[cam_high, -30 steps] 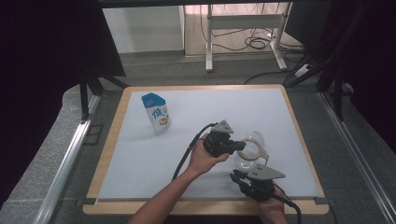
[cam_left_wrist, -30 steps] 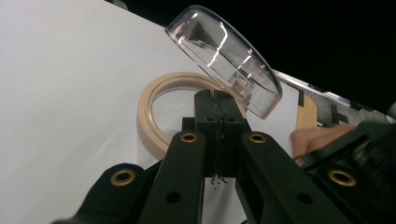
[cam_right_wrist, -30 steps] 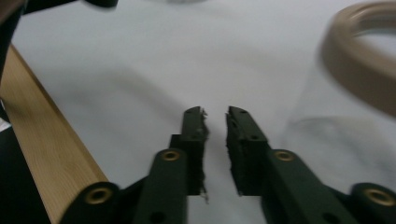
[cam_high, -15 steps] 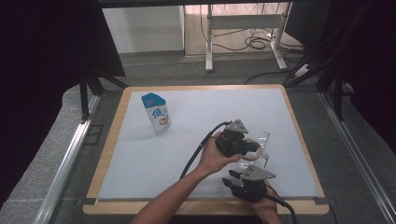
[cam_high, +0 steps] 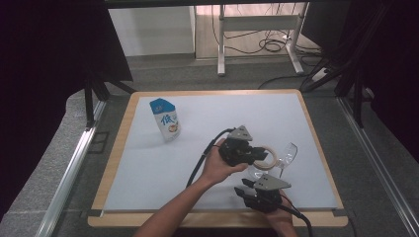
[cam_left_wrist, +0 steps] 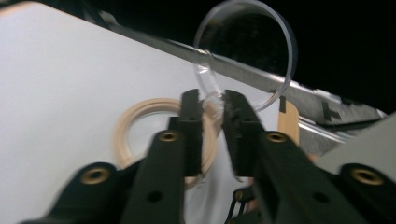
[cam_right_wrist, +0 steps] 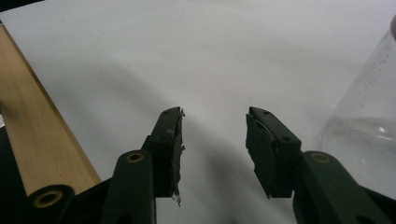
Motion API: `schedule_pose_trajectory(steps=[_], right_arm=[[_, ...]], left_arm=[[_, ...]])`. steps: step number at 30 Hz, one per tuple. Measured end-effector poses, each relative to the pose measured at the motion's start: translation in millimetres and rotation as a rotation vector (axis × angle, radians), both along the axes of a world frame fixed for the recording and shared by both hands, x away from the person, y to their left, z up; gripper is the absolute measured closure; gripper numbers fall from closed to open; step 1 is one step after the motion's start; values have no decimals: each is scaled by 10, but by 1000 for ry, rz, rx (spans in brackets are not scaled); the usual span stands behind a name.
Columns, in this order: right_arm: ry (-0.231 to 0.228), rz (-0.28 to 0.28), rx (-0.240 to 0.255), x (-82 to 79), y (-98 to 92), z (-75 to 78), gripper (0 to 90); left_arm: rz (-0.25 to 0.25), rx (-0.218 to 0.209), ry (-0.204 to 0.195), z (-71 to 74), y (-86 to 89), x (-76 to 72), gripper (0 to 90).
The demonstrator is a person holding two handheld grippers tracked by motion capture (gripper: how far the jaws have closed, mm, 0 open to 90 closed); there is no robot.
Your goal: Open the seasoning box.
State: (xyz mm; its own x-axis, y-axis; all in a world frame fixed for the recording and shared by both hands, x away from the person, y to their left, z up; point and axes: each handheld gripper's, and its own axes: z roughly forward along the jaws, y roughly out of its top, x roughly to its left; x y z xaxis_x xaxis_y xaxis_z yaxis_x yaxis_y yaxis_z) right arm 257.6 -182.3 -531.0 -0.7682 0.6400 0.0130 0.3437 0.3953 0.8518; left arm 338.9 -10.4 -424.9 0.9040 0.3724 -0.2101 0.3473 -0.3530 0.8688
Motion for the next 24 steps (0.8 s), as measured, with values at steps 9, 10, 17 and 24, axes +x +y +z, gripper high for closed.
schedule_pose_trajectory(steps=[9,10,17,24], right_arm=[[-4,11,-6,47,122,36,524],[-10,12,-5,60,137,42,522],[-21,32,-6,112,261,73,513],[-32,24,-11,177,353,105,496]], left_arm=[[157,17,8,-107,564,-50,384],[167,17,6,-121,621,-64,375],[229,25,-12,-238,988,-166,362],[295,33,-9,-410,1297,-268,365]])
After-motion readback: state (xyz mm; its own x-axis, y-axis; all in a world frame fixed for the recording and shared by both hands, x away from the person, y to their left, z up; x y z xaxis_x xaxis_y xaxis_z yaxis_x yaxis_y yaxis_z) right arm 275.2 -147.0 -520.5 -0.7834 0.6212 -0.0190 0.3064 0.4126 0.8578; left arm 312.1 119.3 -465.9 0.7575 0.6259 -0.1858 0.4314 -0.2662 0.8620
